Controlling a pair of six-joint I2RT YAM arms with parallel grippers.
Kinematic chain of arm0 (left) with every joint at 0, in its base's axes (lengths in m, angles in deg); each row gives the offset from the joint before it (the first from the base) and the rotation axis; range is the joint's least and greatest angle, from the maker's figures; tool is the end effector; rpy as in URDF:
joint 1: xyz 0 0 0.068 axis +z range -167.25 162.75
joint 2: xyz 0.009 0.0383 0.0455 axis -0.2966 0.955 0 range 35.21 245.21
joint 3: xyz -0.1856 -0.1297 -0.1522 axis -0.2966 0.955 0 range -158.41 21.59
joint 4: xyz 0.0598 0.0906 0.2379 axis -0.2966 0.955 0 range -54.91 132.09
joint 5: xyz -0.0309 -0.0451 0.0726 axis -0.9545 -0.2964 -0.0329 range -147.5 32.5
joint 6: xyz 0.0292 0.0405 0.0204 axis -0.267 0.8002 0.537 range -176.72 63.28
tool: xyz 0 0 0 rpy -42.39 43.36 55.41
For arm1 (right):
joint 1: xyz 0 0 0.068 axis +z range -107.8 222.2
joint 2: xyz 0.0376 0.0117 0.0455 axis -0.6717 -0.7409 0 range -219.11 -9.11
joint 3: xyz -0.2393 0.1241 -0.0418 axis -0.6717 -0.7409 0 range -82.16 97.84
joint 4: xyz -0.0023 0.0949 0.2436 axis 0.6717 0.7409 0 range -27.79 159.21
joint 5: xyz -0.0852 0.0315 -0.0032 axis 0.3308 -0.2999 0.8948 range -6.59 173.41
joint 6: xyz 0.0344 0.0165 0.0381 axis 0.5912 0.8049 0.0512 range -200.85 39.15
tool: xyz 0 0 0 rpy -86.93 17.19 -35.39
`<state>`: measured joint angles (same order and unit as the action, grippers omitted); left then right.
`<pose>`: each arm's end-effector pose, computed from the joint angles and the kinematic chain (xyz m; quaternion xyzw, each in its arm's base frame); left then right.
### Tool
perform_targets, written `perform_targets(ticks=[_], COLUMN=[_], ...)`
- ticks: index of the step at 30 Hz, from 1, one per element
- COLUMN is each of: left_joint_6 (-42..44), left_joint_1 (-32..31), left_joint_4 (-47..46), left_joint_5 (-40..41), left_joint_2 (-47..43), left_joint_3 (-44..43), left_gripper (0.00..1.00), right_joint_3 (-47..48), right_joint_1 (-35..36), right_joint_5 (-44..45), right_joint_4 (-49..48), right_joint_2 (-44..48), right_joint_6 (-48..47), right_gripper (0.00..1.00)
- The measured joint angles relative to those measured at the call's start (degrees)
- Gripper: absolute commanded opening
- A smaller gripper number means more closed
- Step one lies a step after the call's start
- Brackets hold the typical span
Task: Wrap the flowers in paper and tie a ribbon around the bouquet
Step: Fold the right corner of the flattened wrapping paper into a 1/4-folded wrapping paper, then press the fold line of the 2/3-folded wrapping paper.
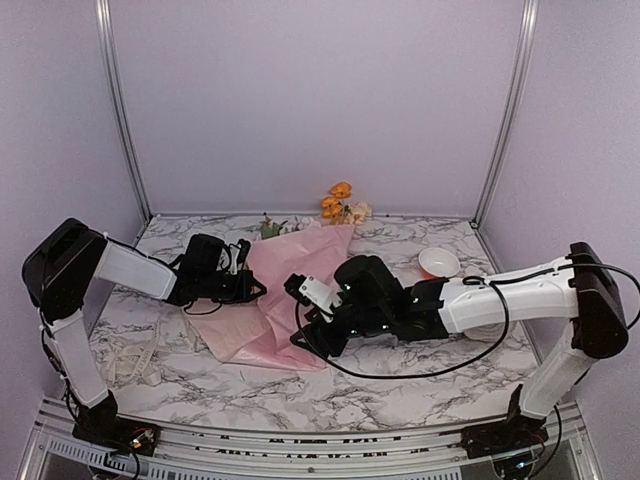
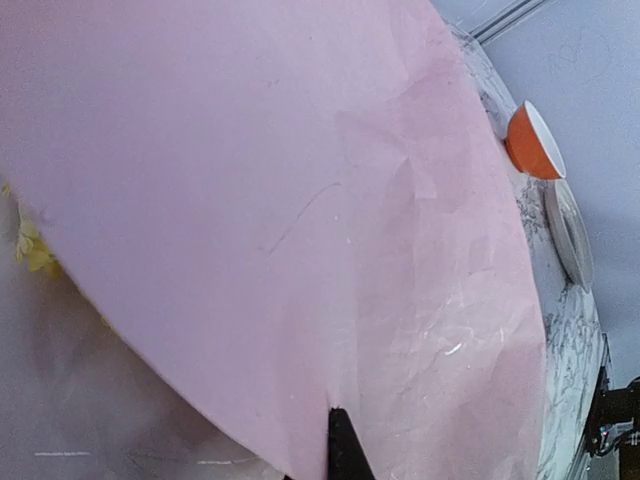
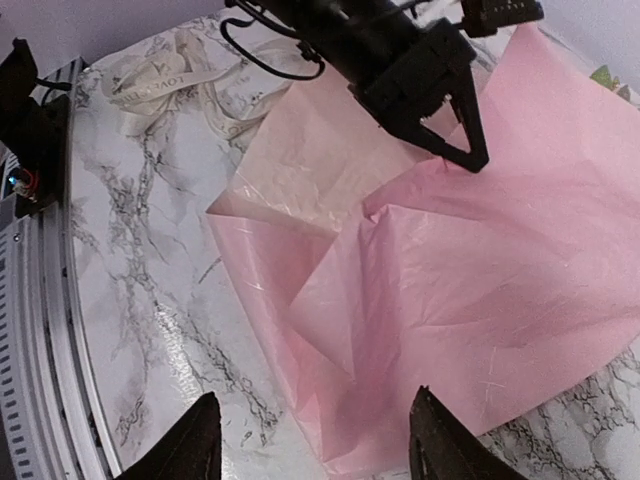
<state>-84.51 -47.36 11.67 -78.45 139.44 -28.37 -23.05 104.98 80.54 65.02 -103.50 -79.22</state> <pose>0.3126 -0.1959 0.1505 0.1069 0.8533 -0.3732 0.3482 0.1636 0.3219 0.2166 -0.4667 0.7683 0.2523 0.3582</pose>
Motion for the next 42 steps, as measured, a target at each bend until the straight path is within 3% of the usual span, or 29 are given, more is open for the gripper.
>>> perform_targets(ticks=[6,10,15,26,35,42], left_joint_6=[2.08,3.26,4.50,8.07,10.47,11.15], left_joint_1=[-0.02,0.00,0.00,0.68,0.70,0.70], left_joint_4=[1.73,1.84,1.84,4.63,5.79,5.81], left_joint_5=[0.37,0.59,0.68,2.45,3.34,3.43], left_joint_2=[1.95,2.56,3.37,6.78,7.39,7.39], left_joint_3=[0.00,0.00,0.00,-4.00,-4.74,-4.74], left_gripper=[0.00,0.00,0.00,0.00,0.00,0.00], right_joint_3=[-2.38,-0.94,1.46,1.14,-5.95,-4.33], right_joint_1=[-3.67,-6.19,-5.77,-2.21,0.11,-4.31], right_joint_5=[-9.68,-13.55,-14.62,-9.38,-10.58,-14.01], right_joint_4=[-3.74,-5.44,-4.50,0.61,5.46,4.92], right_joint_2=[1.92,-3.72,-12.00,-14.43,-5.07,-0.70], right_joint_6=[0.76,3.08,4.37,2.16,0.59,1.18], right_gripper=[0.45,0.27,0.15,0.12,0.15,0.14])
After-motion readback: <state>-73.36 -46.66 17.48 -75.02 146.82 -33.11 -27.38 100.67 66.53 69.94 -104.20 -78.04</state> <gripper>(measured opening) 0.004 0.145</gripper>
